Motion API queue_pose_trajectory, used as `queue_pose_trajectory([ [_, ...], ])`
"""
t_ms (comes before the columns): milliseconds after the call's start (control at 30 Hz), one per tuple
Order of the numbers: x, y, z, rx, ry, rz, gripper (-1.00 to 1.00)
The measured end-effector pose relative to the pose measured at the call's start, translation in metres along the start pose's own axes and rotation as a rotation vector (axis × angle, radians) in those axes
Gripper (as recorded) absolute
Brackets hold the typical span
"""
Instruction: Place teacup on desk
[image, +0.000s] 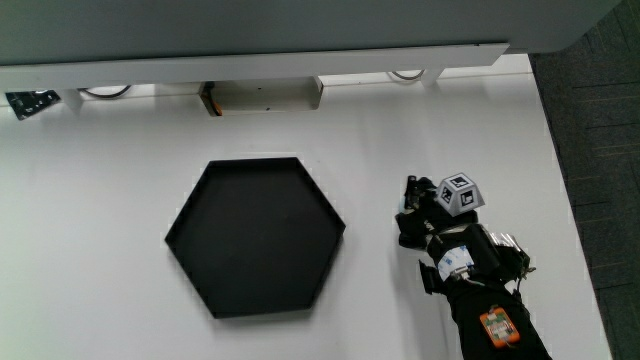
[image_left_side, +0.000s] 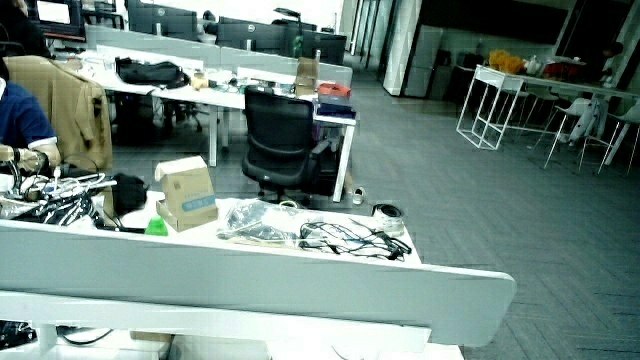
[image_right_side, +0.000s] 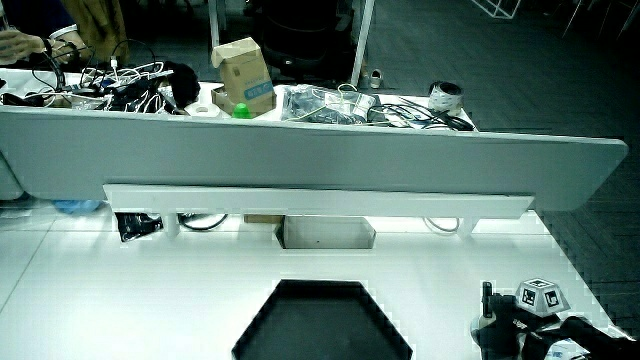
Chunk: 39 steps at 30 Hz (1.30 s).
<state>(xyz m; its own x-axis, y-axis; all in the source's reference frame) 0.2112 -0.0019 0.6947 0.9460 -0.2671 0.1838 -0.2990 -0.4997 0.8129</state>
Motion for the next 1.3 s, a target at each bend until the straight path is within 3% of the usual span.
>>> queue_pose_trajectory([
  [133,0.003,0.006,-0.005,-0.047,-0.007,-0.008,0.0],
  [233,0.006,0.012,-0.003,-0.004,-0.024,-0.036,0.0],
  [300,0.004,0.011,0.001,-0.056,-0.007,-0.019,0.0],
  [567,-0.001,0.019,-0.011,-0.088,0.028,-0.005,0.0],
  [667,0.004,0.024,-0.021,-0.121,0.021,-0.031,0.0],
  [833,0.004,0.018,-0.022,-0.1,0.03,-0.04,-0.03],
  [867,0.003,0.018,-0.022,-0.121,0.042,-0.017,-0.06],
  [1000,0.006,0.019,-0.026,-0.126,0.037,-0.041,-0.17],
  [1067,0.005,0.017,-0.025,-0.115,0.051,-0.038,-0.22],
  [1133,0.009,0.019,-0.03,-0.137,0.058,-0.043,-0.28],
  [1200,0.015,0.02,-0.036,-0.172,0.109,-0.03,-0.33],
  [1300,0.02,0.012,-0.035,-0.14,0.167,-0.021,-0.42],
])
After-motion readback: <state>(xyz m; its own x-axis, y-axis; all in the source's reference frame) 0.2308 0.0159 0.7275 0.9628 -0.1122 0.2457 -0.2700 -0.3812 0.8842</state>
